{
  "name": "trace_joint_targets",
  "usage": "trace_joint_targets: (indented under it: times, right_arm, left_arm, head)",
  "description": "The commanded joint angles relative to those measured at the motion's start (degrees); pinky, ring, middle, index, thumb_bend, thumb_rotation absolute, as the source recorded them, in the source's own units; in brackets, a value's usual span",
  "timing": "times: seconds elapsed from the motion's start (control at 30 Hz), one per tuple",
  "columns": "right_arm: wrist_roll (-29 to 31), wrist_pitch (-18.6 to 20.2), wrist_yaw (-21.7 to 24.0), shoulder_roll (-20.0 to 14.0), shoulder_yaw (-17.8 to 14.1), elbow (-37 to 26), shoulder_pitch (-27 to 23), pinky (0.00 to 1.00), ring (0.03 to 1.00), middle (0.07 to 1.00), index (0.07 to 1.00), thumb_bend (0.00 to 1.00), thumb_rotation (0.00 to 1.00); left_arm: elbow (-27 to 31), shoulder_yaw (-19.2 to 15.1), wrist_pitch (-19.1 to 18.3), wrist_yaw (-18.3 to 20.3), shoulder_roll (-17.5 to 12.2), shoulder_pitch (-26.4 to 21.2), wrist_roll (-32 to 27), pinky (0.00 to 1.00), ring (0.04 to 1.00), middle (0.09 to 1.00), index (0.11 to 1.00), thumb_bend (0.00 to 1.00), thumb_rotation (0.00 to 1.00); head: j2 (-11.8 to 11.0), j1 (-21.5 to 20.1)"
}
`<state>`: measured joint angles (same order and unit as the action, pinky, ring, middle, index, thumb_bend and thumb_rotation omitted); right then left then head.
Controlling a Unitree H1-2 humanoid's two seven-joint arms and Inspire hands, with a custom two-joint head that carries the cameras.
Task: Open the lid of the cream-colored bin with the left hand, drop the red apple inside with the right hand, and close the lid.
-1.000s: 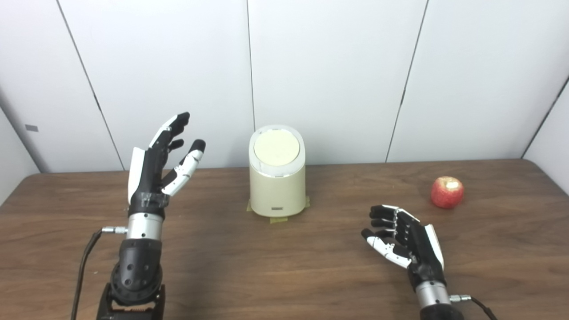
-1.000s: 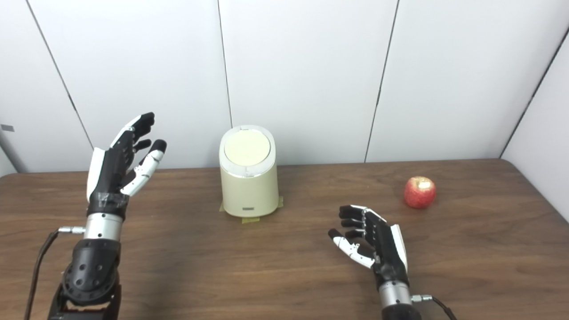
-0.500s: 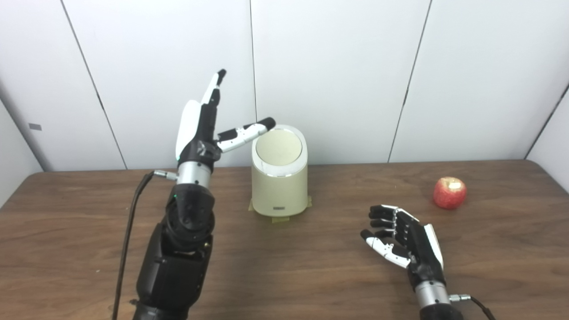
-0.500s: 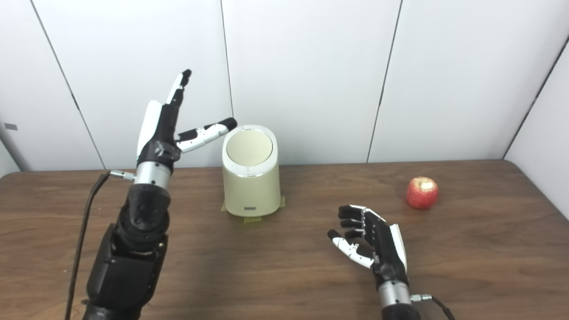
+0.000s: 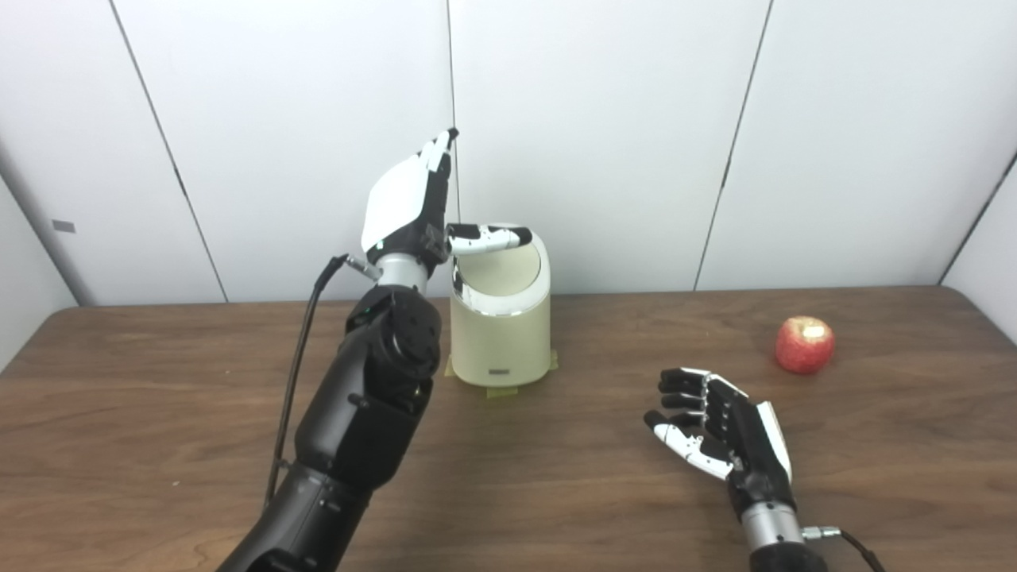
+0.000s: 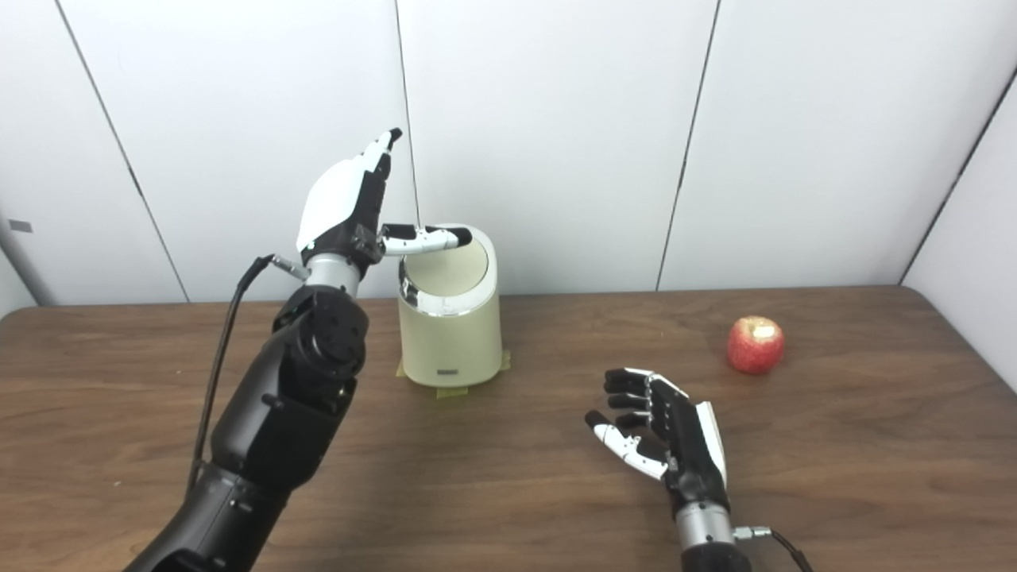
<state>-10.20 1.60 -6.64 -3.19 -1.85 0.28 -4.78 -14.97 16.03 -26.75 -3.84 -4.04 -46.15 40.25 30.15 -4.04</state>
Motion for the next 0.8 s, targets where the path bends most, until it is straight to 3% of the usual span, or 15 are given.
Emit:
trace_joint_targets:
  times: [0.0,0.33,0.77]
  right_arm:
    - [-0.3,-1.2,-0.3,0.1,0.1,-2.4,-1.4,0.54,0.646,0.660,0.639,0.27,0.10]
    - [-0.3,-2.0,-0.4,0.2,0.3,-2.7,-1.0,0.54,0.643,0.658,0.636,0.27,0.09]
    - [0.0,-1.2,-0.3,0.5,0.2,-3.3,-0.8,0.54,0.646,0.662,0.639,0.28,0.16]
  left_arm:
    - [-1.2,0.1,0.8,-2.3,-1.0,-4.4,1.8,1.00,1.000,1.000,1.000,0.96,0.29]
    - [-7.5,0.6,1.8,-4.8,-1.4,-6.1,2.1,1.00,1.000,1.000,1.000,0.98,0.26]
    - [-10.9,1.7,3.1,-7.5,-2.8,-6.0,2.6,1.00,1.000,1.000,1.000,1.00,0.22]
  head:
    - [0.1,-0.1]
    - [0.3,-0.5]
    - [0.6,-0.9]
